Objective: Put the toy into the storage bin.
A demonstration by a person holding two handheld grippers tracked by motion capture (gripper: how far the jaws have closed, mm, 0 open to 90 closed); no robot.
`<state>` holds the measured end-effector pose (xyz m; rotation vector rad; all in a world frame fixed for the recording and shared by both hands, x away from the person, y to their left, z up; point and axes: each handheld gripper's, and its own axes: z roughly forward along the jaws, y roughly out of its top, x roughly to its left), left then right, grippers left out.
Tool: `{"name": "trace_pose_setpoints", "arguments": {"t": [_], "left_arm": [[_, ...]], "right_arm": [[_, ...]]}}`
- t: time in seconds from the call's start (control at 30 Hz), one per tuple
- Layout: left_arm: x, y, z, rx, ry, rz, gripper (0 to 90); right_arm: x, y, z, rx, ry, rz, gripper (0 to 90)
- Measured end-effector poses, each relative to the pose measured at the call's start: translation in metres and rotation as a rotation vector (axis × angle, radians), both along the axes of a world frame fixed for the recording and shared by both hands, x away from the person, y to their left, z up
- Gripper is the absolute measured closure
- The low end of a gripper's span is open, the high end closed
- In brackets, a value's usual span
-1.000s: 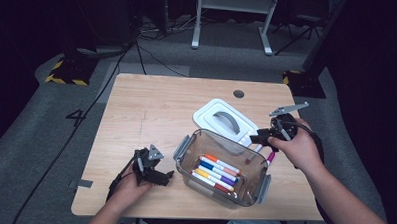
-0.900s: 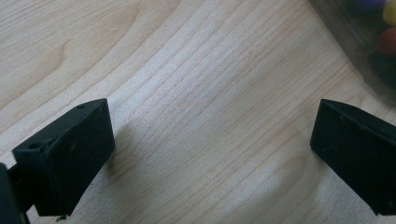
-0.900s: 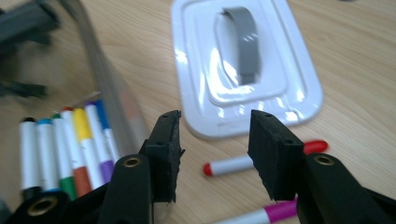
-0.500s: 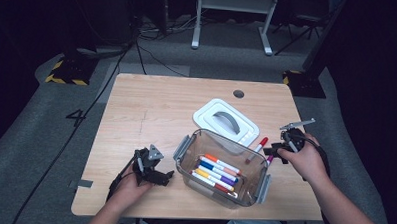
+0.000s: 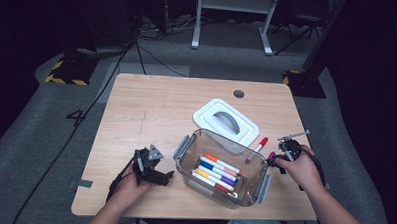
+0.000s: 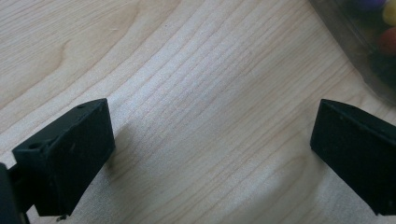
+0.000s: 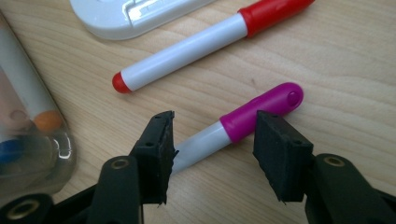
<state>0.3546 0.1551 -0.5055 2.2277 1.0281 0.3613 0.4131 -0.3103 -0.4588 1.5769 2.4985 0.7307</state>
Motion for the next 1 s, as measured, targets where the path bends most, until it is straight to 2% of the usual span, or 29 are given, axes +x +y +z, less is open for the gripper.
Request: {"name": "trace_pose_setpoints", "arguments": {"t": [0.13, 0.17, 0.23, 0.3, 0.37, 0.4, 0.57, 0.7, 0.73, 0.77, 0.8, 0.87, 0.93, 0.97, 1.0], "left_arm": [[0.0, 0.0, 0.0, 0.0, 0.0, 0.0, 0.1], [0.0, 0.0, 0.0, 0.0, 0.0, 0.0, 0.1], [0.0, 0.0, 0.0, 0.0, 0.0, 0.0, 0.1], [0.0, 0.0, 0.0, 0.0, 0.0, 0.0, 0.1], [0.0, 0.0, 0.0, 0.0, 0.0, 0.0, 0.1], [0.0, 0.0, 0.0, 0.0, 0.0, 0.0, 0.1], [0.0, 0.0, 0.0, 0.0, 0.0, 0.0, 0.1], [0.0, 0.0, 0.0, 0.0, 0.0, 0.0, 0.1], [0.0, 0.0, 0.0, 0.0, -0.002, -0.001, 0.1], [0.0, 0.0, 0.0, 0.0, -0.002, -0.001, 0.1], [0.0, 0.0, 0.0, 0.0, -0.002, -0.001, 0.1], [0.0, 0.0, 0.0, 0.0, -0.002, -0.001, 0.1], [0.0, 0.0, 0.0, 0.0, 0.0, 0.0, 0.1], [0.0, 0.0, 0.0, 0.0, -0.001, -0.001, 0.1], [0.0, 0.0, 0.0, 0.0, 0.0, 0.0, 0.1]], "right_arm": [[-0.001, 0.001, -0.007, -0.001, 0.017, 0.004, 50.5], [-0.001, 0.001, -0.009, -0.033, 0.019, 0.018, 57.3], [-0.001, 0.0, -0.009, -0.044, 0.016, 0.021, 59.6], [-0.001, -0.003, -0.008, -0.104, 0.012, 0.035, 70.3], [-0.001, -0.004, -0.008, -0.117, 0.011, 0.034, 73.0], [-0.001, -0.007, -0.007, -0.149, 0.008, 0.027, 76.2], [-0.001, -0.012, -0.007, -0.148, 0.011, 0.007, 77.0], [-0.002, -0.017, -0.005, -0.12, 0.017, -0.001, 77.1], [-0.002, -0.019, 0.001, -0.098, 0.008, -0.009, 77.1], [-0.002, -0.019, 0.001, -0.098, 0.008, -0.009, 77.1], [-0.002, -0.02, 0.01, -0.085, -0.002, -0.013, 77.0], [-0.002, -0.02, 0.013, -0.082, -0.002, -0.017, 77.0], [-0.002, -0.022, 0.021, -0.075, -0.017, -0.012, 77.1], [-0.002, -0.022, 0.03, -0.067, -0.028, -0.015, 77.0], [-0.002, -0.022, 0.03, -0.067, -0.028, -0.015, 77.0]]}}
